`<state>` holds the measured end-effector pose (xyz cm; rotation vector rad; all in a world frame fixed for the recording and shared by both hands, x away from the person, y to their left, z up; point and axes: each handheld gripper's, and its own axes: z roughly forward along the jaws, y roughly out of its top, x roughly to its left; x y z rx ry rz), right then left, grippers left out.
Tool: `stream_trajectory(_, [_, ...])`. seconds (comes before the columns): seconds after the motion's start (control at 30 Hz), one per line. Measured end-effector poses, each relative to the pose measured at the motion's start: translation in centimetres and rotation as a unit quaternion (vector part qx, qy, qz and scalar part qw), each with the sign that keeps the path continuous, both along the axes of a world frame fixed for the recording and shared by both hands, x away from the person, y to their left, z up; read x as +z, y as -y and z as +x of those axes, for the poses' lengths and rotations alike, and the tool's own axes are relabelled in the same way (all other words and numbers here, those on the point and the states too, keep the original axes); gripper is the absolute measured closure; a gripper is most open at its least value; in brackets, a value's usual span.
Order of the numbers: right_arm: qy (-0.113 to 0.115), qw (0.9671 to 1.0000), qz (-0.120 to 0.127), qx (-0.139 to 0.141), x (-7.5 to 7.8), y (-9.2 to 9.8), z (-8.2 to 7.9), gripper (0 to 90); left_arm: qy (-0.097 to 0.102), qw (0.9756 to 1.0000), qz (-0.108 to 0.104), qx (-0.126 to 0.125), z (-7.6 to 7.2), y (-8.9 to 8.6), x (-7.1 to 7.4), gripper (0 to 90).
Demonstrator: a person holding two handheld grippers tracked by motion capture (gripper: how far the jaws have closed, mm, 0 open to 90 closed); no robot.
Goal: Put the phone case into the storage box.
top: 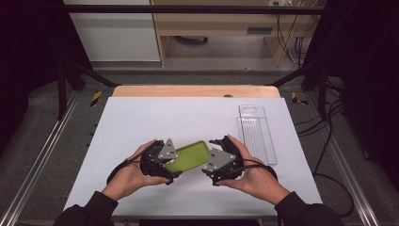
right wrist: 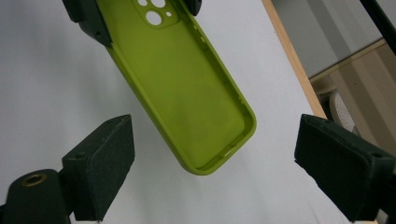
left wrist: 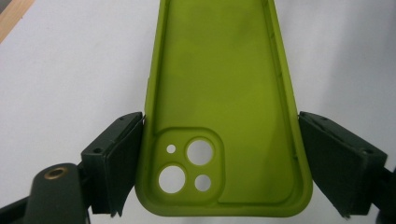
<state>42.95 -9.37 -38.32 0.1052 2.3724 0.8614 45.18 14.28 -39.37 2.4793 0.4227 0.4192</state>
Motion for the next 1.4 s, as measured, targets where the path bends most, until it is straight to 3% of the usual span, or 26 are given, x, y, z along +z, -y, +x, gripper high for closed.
stream_trajectory(0.8, [-0.011,0.9986,-0.028,0.044,-1.3,-2.4,-0.6,43.6,-0.006,0.9999,0.011,-0.007,-0.4,-0.2,-0.6,16.4])
stream_trajectory(1.4, [-0.011,0.9918,-0.070,0.106,-2.1,-4.5,-1.5,65.8,-0.009,0.9997,0.016,-0.018,-0.6,0.3,-0.3,16.4])
